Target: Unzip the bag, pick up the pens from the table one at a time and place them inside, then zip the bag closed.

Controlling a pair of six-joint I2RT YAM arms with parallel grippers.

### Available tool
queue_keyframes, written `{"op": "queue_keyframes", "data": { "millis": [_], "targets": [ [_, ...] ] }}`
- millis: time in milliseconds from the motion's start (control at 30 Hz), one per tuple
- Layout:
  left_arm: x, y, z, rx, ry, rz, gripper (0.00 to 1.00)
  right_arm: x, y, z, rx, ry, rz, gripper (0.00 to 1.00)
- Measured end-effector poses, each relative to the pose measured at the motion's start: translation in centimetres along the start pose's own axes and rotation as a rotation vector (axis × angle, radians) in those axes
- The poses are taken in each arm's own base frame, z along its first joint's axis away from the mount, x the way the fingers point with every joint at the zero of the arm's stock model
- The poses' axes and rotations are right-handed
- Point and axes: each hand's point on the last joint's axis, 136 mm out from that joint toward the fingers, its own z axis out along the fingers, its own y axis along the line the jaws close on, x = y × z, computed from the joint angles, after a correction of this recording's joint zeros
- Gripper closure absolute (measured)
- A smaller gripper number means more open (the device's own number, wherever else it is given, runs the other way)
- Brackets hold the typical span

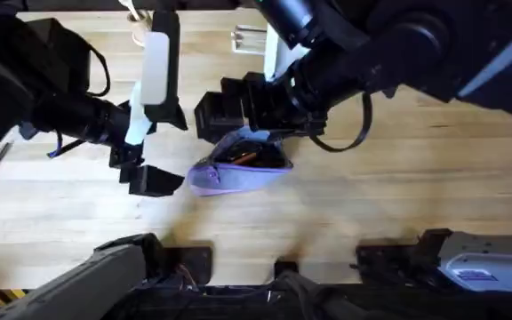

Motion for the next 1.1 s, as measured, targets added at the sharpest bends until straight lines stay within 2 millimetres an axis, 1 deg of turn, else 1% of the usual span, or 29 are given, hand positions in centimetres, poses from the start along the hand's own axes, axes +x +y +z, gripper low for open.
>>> {"op": "queue_keyframes", "data": {
  "millis": [167, 367, 533, 600, 700, 800, 967, 1033, 1100],
  "targets": [
    [1.4, 0.3, 0.9, 0.05, -0.036, -0.008, 0.006, 1.6, 1.1, 0.8, 0.001, 0.017, -0.097, 0.005],
    [2.3, 0.5, 1.0, 0.059, -0.131, -0.018, 0.006, 3.9, 2.1, 4.3, -0.042, 0.014, -0.187, 0.006],
    [3.1, 1.0, 0.9, 0.026, -0.189, -0.017, 0.007, 5.2, 3.6, 6.5, -0.088, -0.005, -0.209, 0.005],
    [3.4, 1.2, 1.0, 0.024, -0.204, -0.027, 0.007, 5.7, 3.5, 7.3, -0.077, 0.004, -0.2, 0.005],
    [3.7, 1.2, 1.2, 0.033, -0.221, -0.042, 0.008, 6.1, 2.9, 8.9, -0.043, 0.025, -0.178, 0.005],
    [3.7, 1.3, 1.4, 0.041, -0.234, -0.052, 0.007, 5.9, 2.3, 10.4, -0.004, 0.017, -0.164, 0.005],
    [3.7, 1.2, 1.5, 0.045, -0.238, -0.056, 0.008, 4.2, 1.9, 11.8, 0.032, -0.06, -0.158, 0.015],
    [3.7, 1.2, 1.5, 0.045, -0.238, -0.056, 0.007, 3.6, 2.1, 12.1, 0.032, -0.091, -0.154, 0.06],
    [3.6, 1.2, 1.5, 0.047, -0.239, -0.058, 0.006, 3.0, 2.2, 12.2, 0.034, -0.119, -0.151, 0.143]
  ]
}}
